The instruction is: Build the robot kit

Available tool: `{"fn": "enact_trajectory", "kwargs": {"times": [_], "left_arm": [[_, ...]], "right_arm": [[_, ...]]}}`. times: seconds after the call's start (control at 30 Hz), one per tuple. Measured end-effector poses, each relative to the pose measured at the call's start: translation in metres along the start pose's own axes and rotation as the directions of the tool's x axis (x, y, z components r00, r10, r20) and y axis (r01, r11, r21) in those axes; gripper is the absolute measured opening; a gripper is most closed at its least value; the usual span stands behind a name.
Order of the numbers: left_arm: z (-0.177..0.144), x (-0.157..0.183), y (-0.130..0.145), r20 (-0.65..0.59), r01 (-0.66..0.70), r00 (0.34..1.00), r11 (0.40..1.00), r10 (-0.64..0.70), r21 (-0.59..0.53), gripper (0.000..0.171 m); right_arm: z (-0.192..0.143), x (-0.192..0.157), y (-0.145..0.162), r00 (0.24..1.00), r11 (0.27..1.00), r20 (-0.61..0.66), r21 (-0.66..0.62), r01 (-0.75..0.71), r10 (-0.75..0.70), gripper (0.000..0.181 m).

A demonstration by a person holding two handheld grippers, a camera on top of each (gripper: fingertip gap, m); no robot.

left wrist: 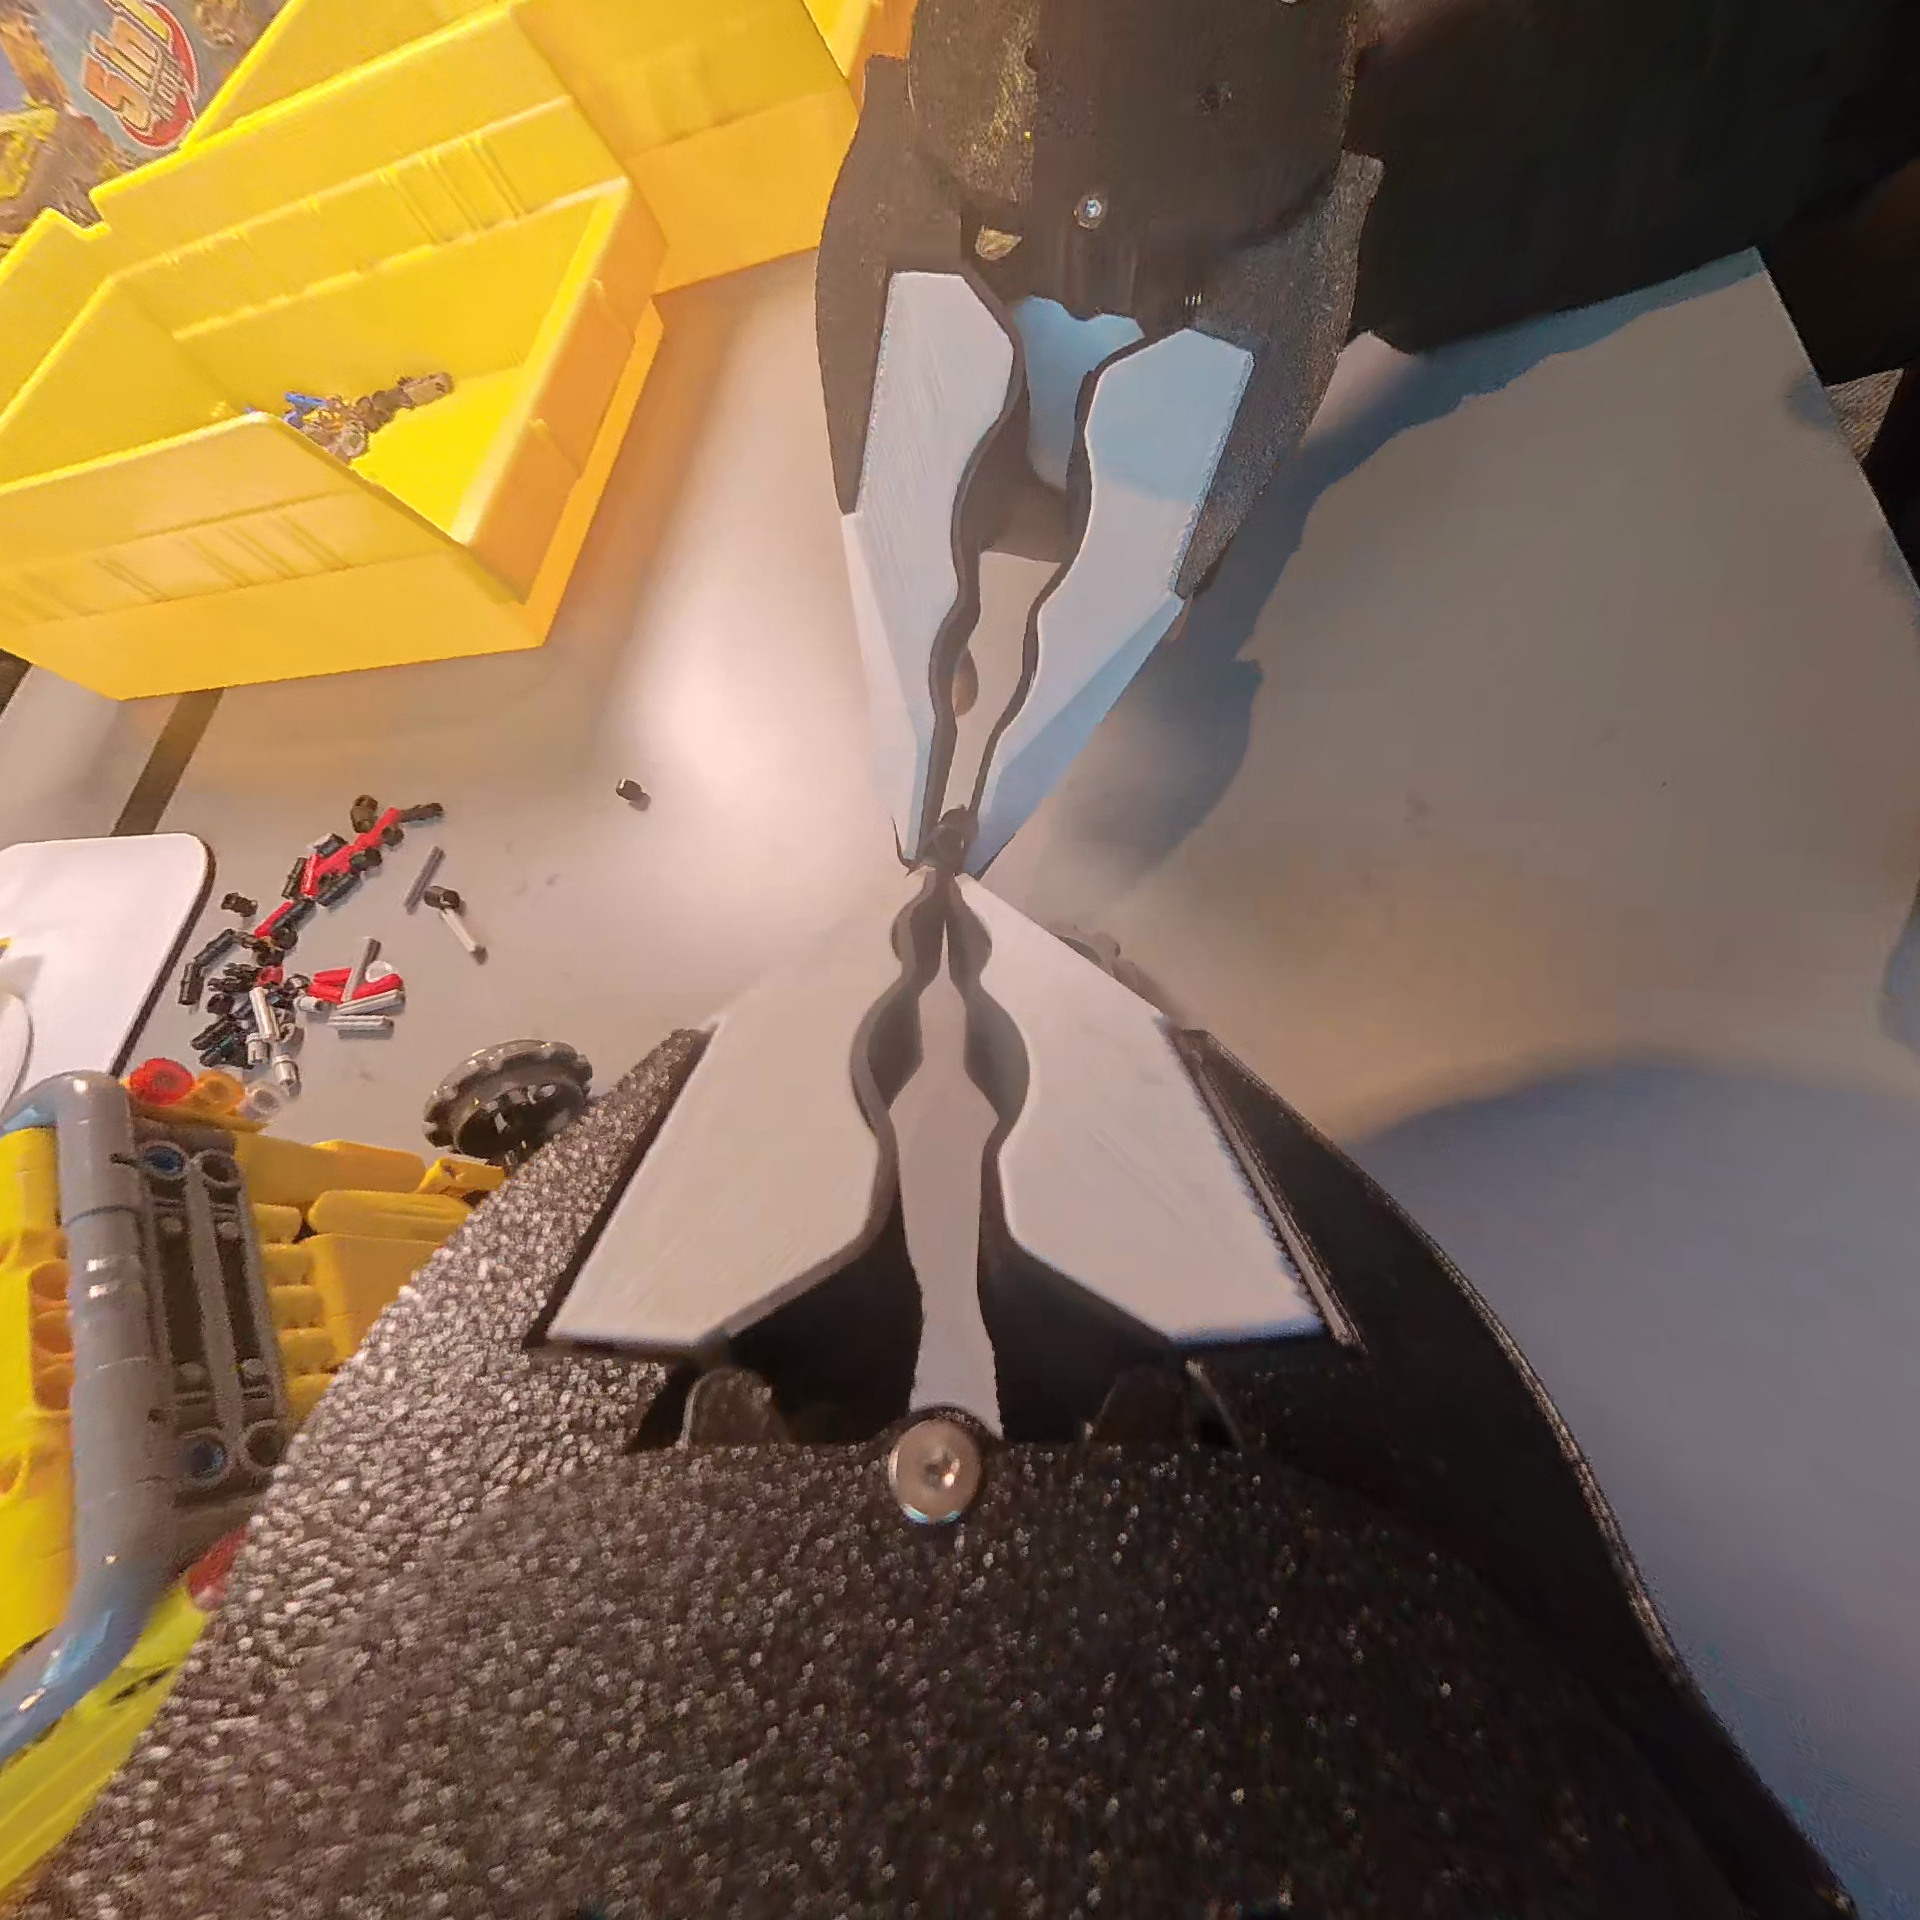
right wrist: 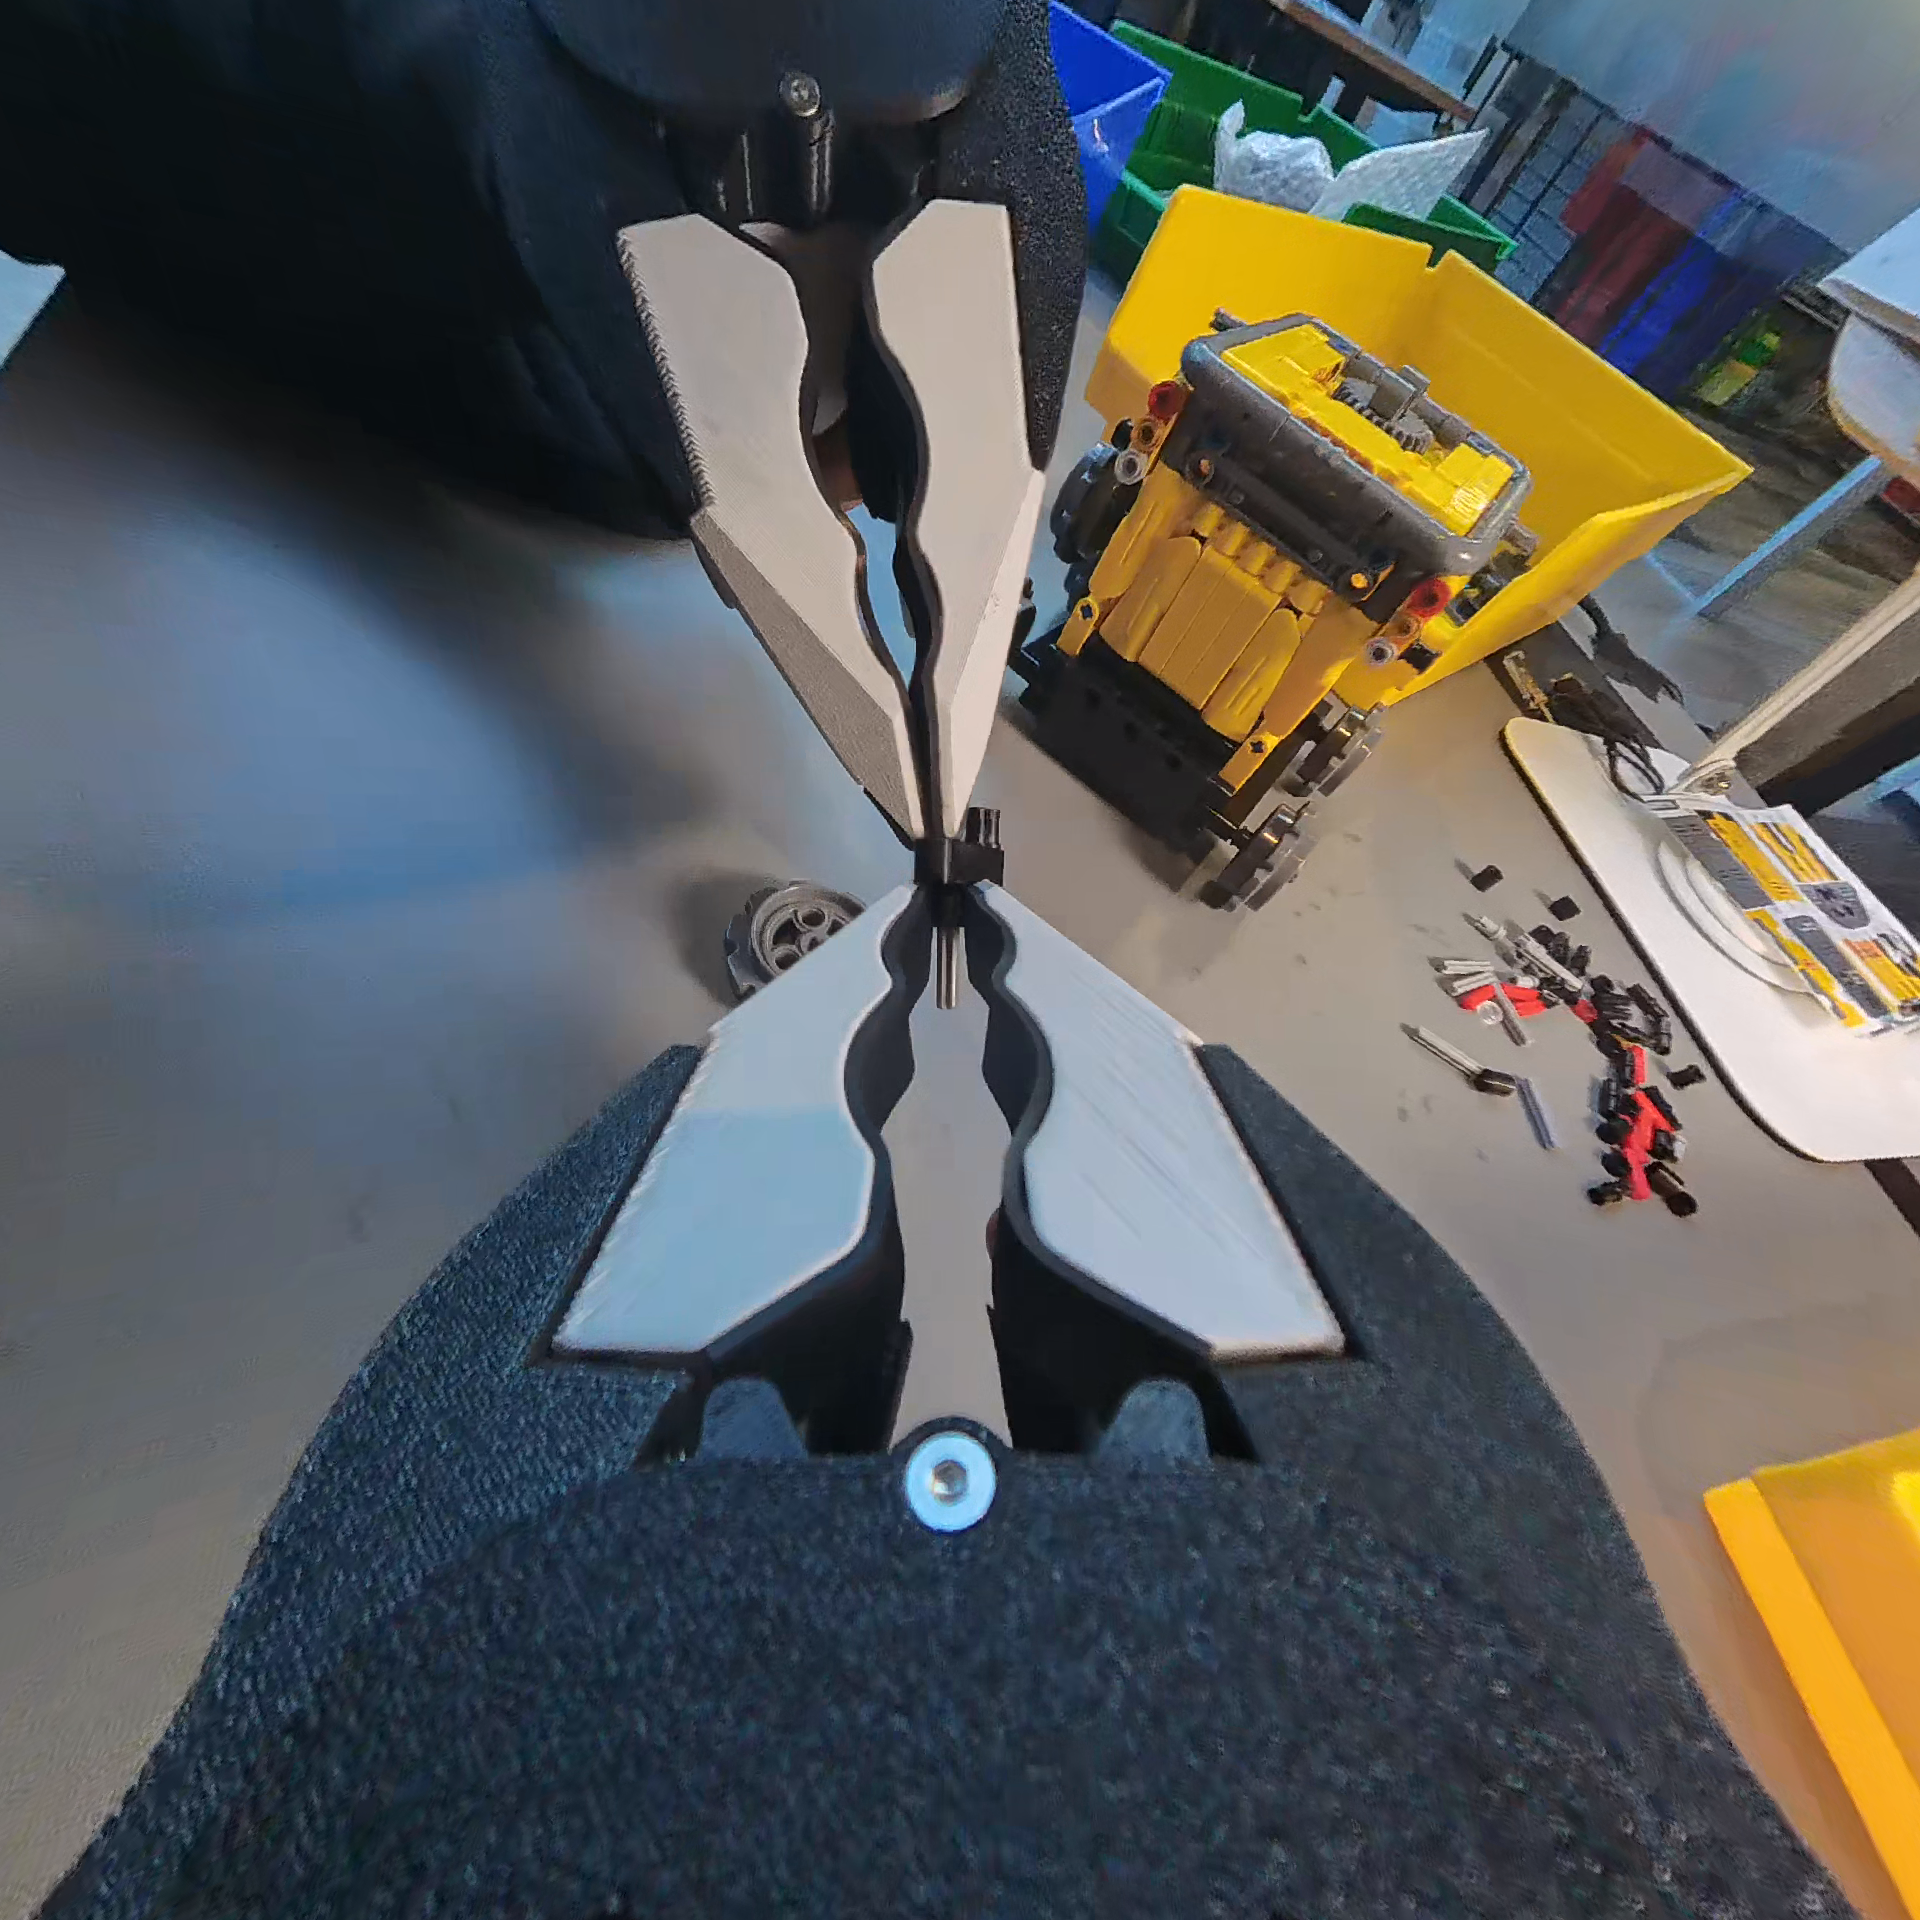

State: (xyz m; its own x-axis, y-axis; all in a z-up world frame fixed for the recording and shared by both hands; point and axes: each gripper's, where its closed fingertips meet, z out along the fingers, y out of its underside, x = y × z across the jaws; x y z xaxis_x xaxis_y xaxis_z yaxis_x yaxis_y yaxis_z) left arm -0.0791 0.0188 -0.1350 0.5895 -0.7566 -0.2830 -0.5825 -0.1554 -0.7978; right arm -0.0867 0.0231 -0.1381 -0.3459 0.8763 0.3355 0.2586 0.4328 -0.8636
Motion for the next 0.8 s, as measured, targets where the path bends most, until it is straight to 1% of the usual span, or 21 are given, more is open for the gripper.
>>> {"fn": "enact_trajectory", "kwargs": {"times": [0.1,0.43,0.57,0.8], "left_arm": [[0.002,0.001,0.001,-0.012,0.01,1.0,1.0,-0.01,0.0,0.0],[0.003,0.007,0.002,-0.065,0.048,0.997,0.999,-0.047,0.011,0.0],[0.006,0.014,0.009,-0.111,0.044,0.993,0.999,-0.046,-0.018,0.0],[0.007,0.018,0.01,-0.127,0.035,0.991,0.999,-0.038,-0.027,0.0]], "right_arm": [[0.0,-0.001,0.003,0.998,0.998,-0.014,-0.032,0.058,-0.058,0.003],[-0.001,-0.006,0.004,0.987,0.985,-0.03,-0.077,0.155,-0.158,0.002],[0.002,-0.014,0.01,0.979,0.973,0.0,-0.106,0.203,-0.204,0.002],[0.002,-0.017,0.011,0.969,0.961,0.01,-0.124,0.248,-0.248,0.003]]}}
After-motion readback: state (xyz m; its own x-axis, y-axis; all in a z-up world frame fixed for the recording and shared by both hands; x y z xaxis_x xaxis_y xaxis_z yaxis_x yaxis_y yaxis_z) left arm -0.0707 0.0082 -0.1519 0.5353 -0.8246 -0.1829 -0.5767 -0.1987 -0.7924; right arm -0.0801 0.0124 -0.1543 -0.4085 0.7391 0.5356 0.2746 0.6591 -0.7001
